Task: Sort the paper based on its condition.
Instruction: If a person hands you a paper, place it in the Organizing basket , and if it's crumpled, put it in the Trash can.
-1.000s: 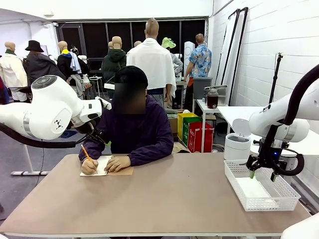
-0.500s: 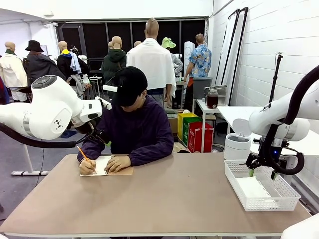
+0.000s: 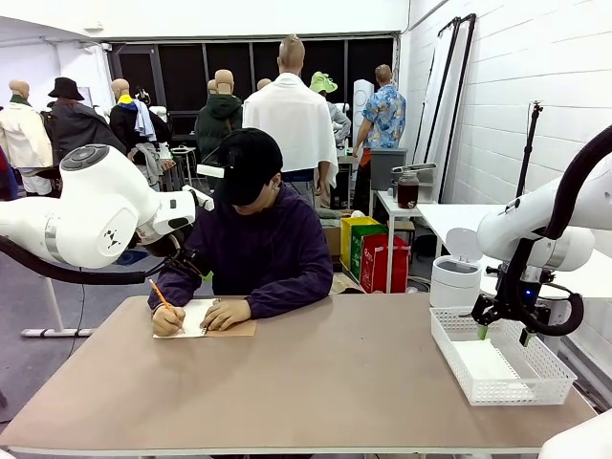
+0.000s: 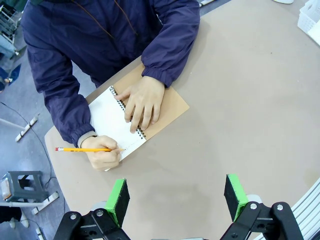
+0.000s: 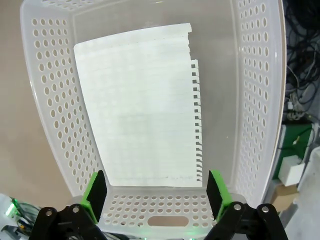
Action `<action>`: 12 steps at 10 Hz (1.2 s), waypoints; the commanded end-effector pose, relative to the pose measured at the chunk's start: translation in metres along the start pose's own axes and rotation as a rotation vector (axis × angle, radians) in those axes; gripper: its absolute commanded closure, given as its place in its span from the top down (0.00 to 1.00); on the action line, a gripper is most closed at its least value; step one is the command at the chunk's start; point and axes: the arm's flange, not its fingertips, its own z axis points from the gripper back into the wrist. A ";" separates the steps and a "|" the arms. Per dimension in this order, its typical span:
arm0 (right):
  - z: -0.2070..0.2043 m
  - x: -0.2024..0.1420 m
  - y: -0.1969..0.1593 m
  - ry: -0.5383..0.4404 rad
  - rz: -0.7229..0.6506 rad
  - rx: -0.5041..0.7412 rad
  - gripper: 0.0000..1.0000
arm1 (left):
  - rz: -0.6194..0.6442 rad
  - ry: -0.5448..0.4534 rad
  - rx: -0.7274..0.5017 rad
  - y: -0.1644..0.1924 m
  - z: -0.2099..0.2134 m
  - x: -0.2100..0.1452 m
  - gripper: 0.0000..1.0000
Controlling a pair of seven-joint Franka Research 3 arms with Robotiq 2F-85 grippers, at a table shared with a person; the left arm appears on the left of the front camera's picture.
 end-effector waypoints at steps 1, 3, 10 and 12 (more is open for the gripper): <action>0.014 0.003 0.009 -0.031 0.011 0.013 1.00 | 0.003 0.003 -0.001 0.001 -0.001 0.002 1.00; 0.055 -0.004 0.033 -0.125 0.085 0.005 1.00 | 0.003 0.003 -0.001 0.001 -0.001 0.002 1.00; 0.119 -0.083 0.112 -0.387 0.691 0.104 1.00 | 0.003 0.003 -0.001 0.001 -0.001 0.002 1.00; 0.117 -0.083 0.116 -0.410 0.702 0.104 1.00 | 0.003 0.003 -0.001 0.001 -0.001 0.002 1.00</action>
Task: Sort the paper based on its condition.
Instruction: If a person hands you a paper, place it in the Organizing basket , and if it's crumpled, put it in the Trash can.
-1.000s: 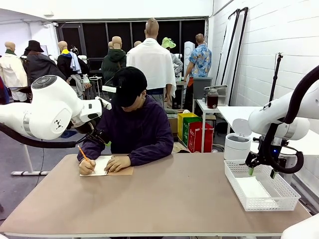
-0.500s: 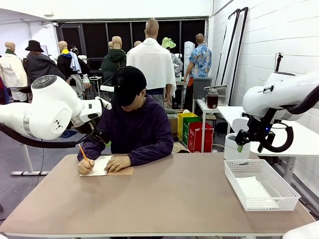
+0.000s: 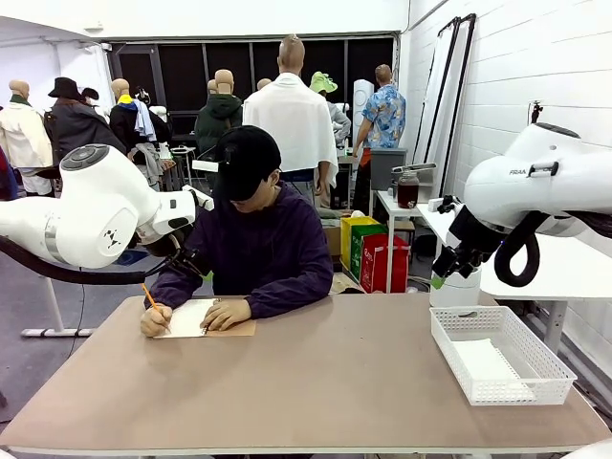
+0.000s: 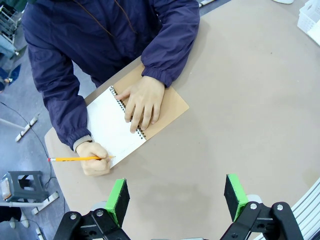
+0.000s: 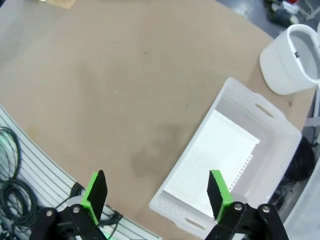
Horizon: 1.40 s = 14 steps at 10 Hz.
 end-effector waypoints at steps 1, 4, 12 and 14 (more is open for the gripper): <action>0.001 0.003 -0.001 0.017 -0.019 -0.009 1.00 | 0.003 0.003 -0.001 0.002 -0.001 0.001 1.00; 0.000 0.000 -0.001 -0.001 -0.003 0.001 1.00 | 0.003 0.003 -0.001 0.002 -0.001 0.001 1.00; 0.023 0.024 0.067 -0.322 0.266 0.087 1.00 | 0.003 0.003 -0.001 0.002 -0.001 0.001 1.00; 0.023 0.028 0.075 -0.319 0.273 0.084 1.00 | 0.003 0.003 -0.001 0.002 -0.001 0.001 1.00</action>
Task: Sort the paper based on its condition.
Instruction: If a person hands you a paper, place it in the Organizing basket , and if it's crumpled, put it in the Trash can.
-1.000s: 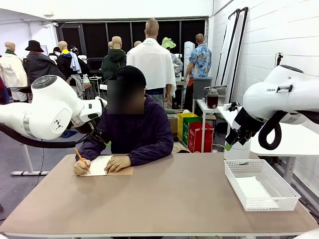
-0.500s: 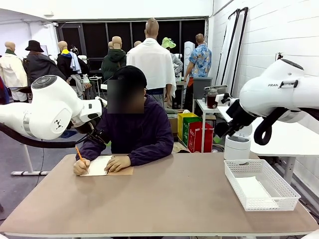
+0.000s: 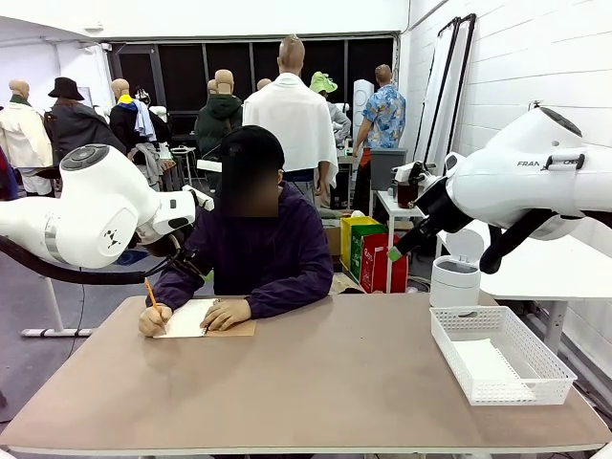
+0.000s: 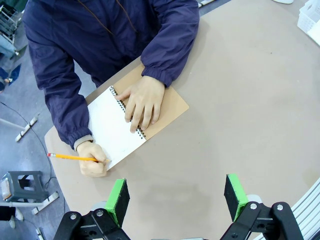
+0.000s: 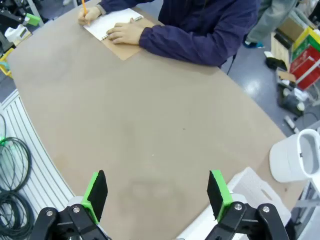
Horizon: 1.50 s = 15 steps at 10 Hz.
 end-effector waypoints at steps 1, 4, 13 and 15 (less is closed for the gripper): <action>-0.011 -0.011 -0.003 -0.017 -0.008 0.025 1.00 | 0.003 0.003 -0.001 0.001 -0.001 0.001 1.00; 0.000 0.000 0.000 0.000 0.000 0.000 1.00 | 0.003 0.003 -0.001 0.001 -0.001 0.001 1.00; 0.000 0.000 0.000 0.000 0.000 0.000 1.00 | 0.003 0.003 -0.001 0.001 -0.001 0.001 1.00; 0.000 0.000 0.000 0.000 0.000 0.000 1.00 | 0.003 0.003 -0.001 0.001 -0.001 0.001 1.00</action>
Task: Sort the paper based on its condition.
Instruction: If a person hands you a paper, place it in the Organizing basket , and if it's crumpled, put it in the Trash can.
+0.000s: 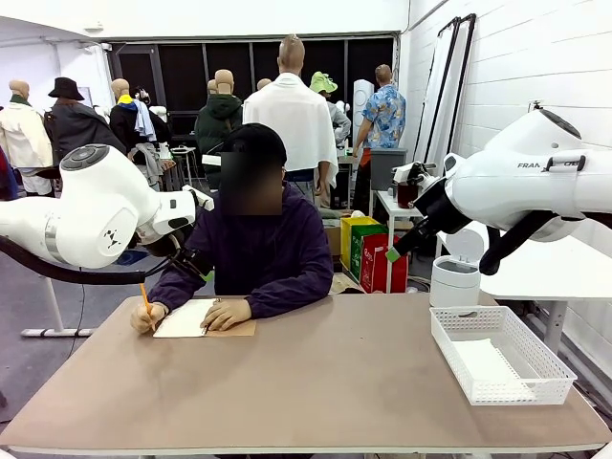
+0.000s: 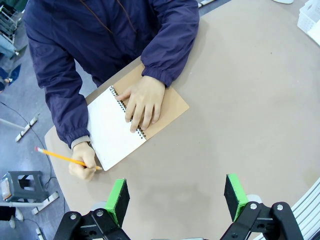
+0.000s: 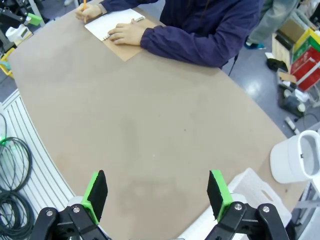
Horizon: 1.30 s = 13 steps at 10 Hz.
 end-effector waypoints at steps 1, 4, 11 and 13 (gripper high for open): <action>0.000 0.000 0.000 0.003 -0.001 -0.003 1.00 | 0.003 0.003 -0.001 0.002 -0.001 0.001 1.00; 0.000 0.000 0.000 0.003 -0.001 -0.003 1.00 | 0.003 0.003 -0.001 0.002 -0.001 0.001 1.00; 0.000 0.000 0.000 0.003 -0.001 -0.003 1.00 | 0.003 0.003 -0.001 0.002 -0.001 0.001 1.00; 0.000 0.000 0.000 0.003 -0.001 -0.003 1.00 | 0.003 0.003 -0.001 0.002 -0.001 0.001 1.00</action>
